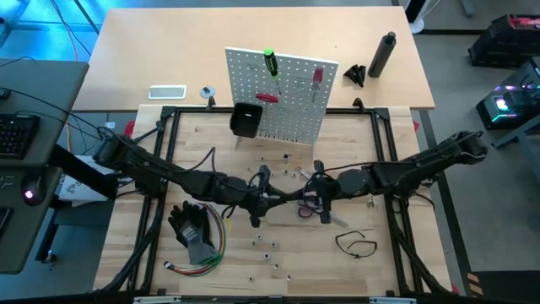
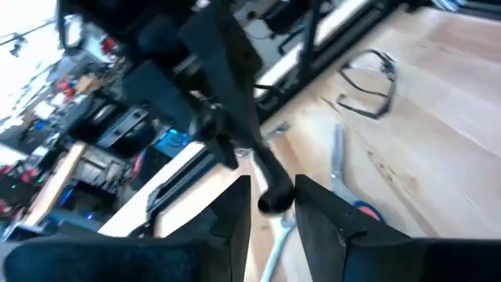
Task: Hang tools onto peg board
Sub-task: Hang the black pliers on the white peg board
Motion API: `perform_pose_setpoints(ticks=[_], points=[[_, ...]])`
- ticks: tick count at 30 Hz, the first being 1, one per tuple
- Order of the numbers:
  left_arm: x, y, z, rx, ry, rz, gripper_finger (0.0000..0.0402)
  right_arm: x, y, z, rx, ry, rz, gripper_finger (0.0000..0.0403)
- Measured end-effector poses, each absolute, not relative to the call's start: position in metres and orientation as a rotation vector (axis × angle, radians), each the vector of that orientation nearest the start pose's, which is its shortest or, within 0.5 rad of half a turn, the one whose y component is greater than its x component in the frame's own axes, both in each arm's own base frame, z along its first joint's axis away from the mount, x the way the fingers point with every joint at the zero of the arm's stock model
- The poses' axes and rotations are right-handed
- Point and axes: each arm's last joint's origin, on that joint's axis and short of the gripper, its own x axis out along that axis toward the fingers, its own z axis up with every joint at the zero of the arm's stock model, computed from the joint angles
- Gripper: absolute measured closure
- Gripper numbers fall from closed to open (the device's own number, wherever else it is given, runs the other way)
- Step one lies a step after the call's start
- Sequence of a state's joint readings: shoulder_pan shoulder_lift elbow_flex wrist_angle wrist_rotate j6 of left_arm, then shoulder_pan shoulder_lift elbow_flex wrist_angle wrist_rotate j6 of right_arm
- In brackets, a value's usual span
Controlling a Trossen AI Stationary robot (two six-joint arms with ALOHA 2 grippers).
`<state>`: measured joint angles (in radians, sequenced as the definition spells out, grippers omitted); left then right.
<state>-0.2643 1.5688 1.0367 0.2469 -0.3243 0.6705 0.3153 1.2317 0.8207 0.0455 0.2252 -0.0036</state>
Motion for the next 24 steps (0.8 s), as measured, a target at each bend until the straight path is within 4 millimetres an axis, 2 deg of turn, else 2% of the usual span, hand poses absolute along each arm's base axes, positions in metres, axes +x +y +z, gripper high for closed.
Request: perform_pose_setpoints(ticks=[8,11,17,21,24], points=[[0.316,-0.072,0.310,0.690,0.224,0.131,0.0294,0.245,0.070,0.294,-0.188,0.283,-0.028,0.0370],[0.305,-0.067,0.317,0.671,0.214,0.181,0.0294,0.242,0.067,0.301,-0.224,0.245,-0.077,0.0370],[0.287,-0.054,0.313,0.593,0.200,0.214,0.0294,0.241,0.059,0.310,-0.275,0.188,-0.151,0.0370],[0.281,-0.044,0.293,0.548,0.223,0.230,0.0294,0.244,0.050,0.314,-0.283,0.149,-0.172,0.0370],[0.278,-0.037,0.278,0.473,0.177,0.210,0.0293,0.246,0.045,0.320,-0.270,0.092,-0.156,0.0370]])
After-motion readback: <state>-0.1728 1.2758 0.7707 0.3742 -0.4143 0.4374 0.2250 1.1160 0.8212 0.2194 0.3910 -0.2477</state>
